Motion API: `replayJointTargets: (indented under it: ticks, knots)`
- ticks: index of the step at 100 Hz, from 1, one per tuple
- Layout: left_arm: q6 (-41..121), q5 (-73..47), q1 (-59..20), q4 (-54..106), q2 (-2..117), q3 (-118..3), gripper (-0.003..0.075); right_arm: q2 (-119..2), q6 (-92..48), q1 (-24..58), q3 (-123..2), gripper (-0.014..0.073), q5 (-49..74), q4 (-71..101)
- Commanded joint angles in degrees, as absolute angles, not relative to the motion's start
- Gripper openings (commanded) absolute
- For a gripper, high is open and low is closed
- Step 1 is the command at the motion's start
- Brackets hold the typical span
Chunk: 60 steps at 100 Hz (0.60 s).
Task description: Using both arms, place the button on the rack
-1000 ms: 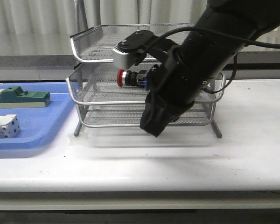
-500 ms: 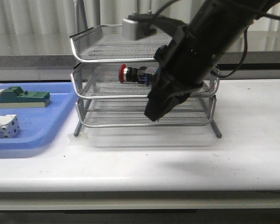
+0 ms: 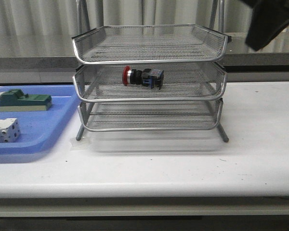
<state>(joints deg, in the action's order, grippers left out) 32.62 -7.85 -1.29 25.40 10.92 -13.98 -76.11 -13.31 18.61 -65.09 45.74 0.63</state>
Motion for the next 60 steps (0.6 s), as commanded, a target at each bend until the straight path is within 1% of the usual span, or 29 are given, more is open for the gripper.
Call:
replayJointTargets:
  ticks: [1,60]
  knots:
    - [32.28,-3.56,-1.18,26.19,11.45,-15.58,-0.0020,-70.03,-9.49,17.35,-64.85,-0.0060,45.17,-1.60]
    - [32.28,-3.56,-1.18,26.19,11.45,-15.58,-0.0020,-37.89,0.00,8.63,-44.42,-0.0060,45.17,-6.17]
